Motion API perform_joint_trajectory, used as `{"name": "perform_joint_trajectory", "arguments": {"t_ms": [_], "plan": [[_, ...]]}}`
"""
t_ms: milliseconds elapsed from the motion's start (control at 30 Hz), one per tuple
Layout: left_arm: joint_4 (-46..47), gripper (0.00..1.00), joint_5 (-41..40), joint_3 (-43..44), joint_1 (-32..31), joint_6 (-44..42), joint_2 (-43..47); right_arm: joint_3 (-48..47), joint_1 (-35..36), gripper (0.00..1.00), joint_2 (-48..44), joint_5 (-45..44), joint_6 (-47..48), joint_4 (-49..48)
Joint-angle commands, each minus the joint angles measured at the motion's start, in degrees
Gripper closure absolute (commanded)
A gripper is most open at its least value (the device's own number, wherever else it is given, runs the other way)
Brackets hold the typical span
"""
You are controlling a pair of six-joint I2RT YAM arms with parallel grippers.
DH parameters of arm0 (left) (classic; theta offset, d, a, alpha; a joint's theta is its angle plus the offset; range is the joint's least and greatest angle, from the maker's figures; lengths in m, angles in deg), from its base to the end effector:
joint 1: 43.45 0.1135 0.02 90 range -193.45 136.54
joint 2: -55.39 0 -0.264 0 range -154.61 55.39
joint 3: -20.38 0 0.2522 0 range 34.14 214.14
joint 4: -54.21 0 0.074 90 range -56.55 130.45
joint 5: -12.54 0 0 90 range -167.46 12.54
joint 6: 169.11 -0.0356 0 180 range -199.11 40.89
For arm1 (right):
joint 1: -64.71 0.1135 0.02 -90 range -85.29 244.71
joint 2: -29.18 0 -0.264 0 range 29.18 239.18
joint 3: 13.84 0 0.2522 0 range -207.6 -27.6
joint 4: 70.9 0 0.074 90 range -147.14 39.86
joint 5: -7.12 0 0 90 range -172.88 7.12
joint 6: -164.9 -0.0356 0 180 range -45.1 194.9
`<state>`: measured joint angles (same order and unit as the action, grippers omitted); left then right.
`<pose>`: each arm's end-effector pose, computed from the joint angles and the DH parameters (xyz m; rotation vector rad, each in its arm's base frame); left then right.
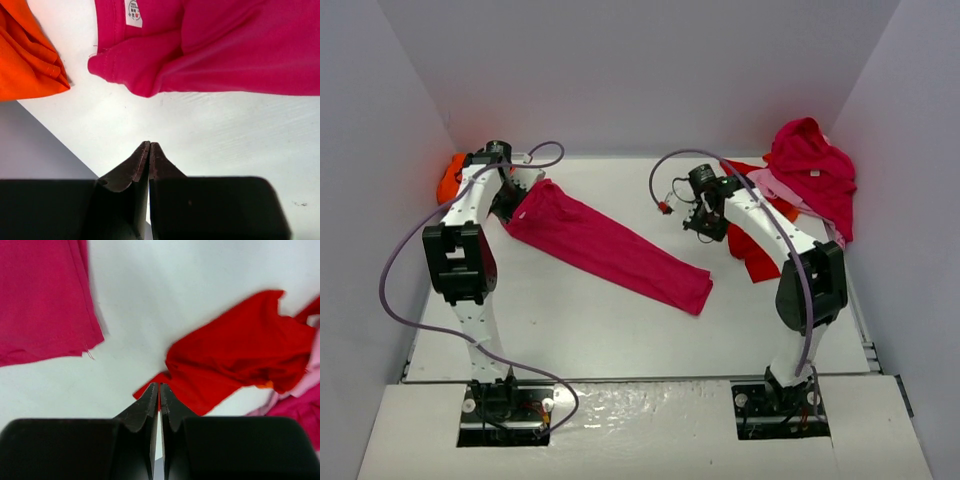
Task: Fold and stack the t-shirts
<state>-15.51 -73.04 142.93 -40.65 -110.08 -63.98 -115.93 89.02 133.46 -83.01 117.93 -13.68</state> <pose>0.4445 0.0190 0.2571 0.6849 2.6398 0.0638 0.3581 0.1617 0.2654 -1.4478 2.1748 -0.1191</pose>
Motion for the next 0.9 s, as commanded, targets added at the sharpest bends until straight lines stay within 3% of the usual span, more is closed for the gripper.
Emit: {"name": "perform_joint_trajectory", "arguments": {"t_ms": [0,267,367,467,633,733,867], "plan": [[0.21,1.0,-1.06,-1.2,0.26,0.4,2.31,2.16,1.2,0.99,7.95,0.92,-0.8,-0.57],[-0.29,1.0,-3.8,0.28,-0.26,3.1,-1.74,4.13,1.44,1.0,11.64,1.97,-1.28,-2.24],[-1.24,1.0,-10.08,2.17,-0.97,4.53,-5.9,4.92,2.02,1.0,11.61,1.21,-1.64,-2.16],[-4.16,1.0,-11.15,5.21,-0.98,5.62,-11.62,6.51,2.91,1.0,10.96,0.63,-1.93,-2.13],[-13.53,1.0,-11.45,18.09,-1.45,7.56,-22.22,11.37,7.91,1.0,8.72,-1.35,-3.19,-1.15],[-24.43,1.0,-13.78,33.81,-3.9,8.47,-32.46,15.19,15.04,1.0,6.27,-2.03,-3.92,-0.12],[-26.7,1.0,-17.38,41.93,-7.06,7.77,-37.42,17.23,21.68,1.0,5.93,-0.17,-5.04,0.31]]}}
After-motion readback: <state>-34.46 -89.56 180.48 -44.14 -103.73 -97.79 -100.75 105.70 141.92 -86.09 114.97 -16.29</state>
